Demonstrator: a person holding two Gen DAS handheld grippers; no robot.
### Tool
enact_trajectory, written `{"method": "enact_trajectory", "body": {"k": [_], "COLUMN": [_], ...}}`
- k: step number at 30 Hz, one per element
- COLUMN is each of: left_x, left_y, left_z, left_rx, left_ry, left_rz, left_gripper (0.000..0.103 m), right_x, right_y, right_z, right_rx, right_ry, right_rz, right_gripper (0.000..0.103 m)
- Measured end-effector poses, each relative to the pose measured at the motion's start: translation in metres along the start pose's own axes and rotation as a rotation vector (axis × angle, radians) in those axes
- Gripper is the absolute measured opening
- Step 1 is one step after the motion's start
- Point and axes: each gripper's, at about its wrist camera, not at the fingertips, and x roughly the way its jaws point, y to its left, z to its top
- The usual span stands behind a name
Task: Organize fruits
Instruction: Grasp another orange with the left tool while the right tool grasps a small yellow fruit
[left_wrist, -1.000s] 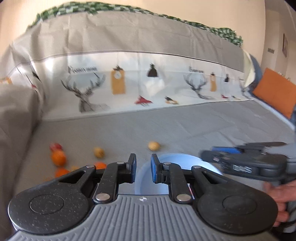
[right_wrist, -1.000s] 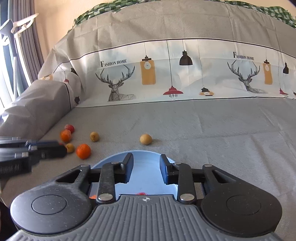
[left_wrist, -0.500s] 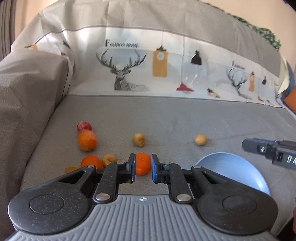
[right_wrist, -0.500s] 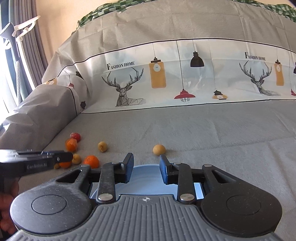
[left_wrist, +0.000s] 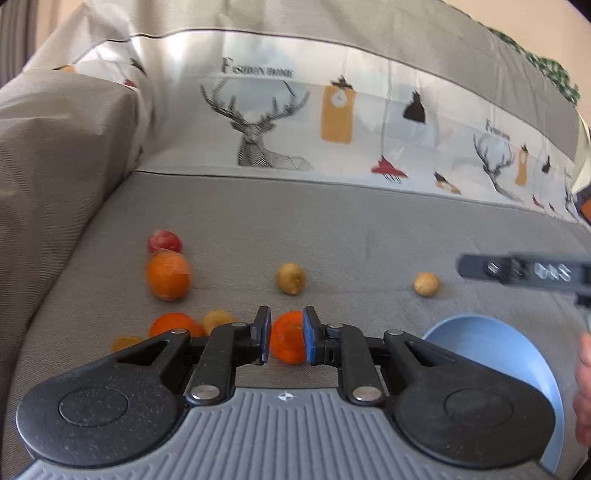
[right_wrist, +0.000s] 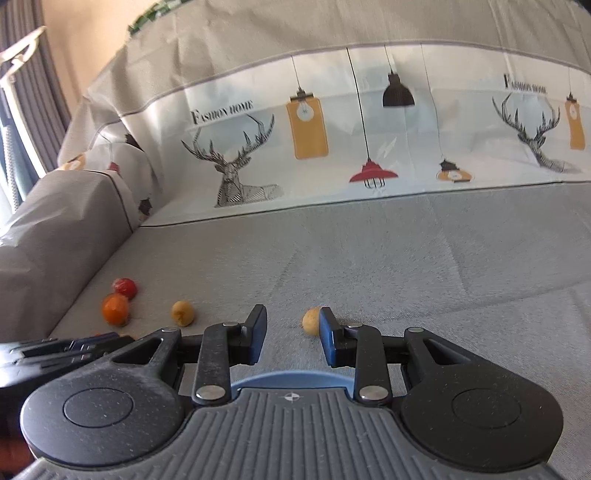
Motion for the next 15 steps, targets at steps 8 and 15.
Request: {"method": "enact_trajectory", "body": {"k": [8, 15], "left_x": [0.018, 0.031], "left_y": [-0.013, -0.010], "left_z": [-0.004, -0.004], "left_rx": [0.077, 0.082], "left_ry": [0.028, 0.059], "left_rz": [0.013, 0.047], "left_gripper": [0.047, 0.047], "right_x": [0.053, 0.080], "right_y": [-0.010, -0.011], "right_z": [0.012, 0.011], "right_rx": [0.024, 0.000], "right_ry": [0.119, 0.184], "right_rz": [-0.084, -0.104], "right_gripper": [0.043, 0.043]}}
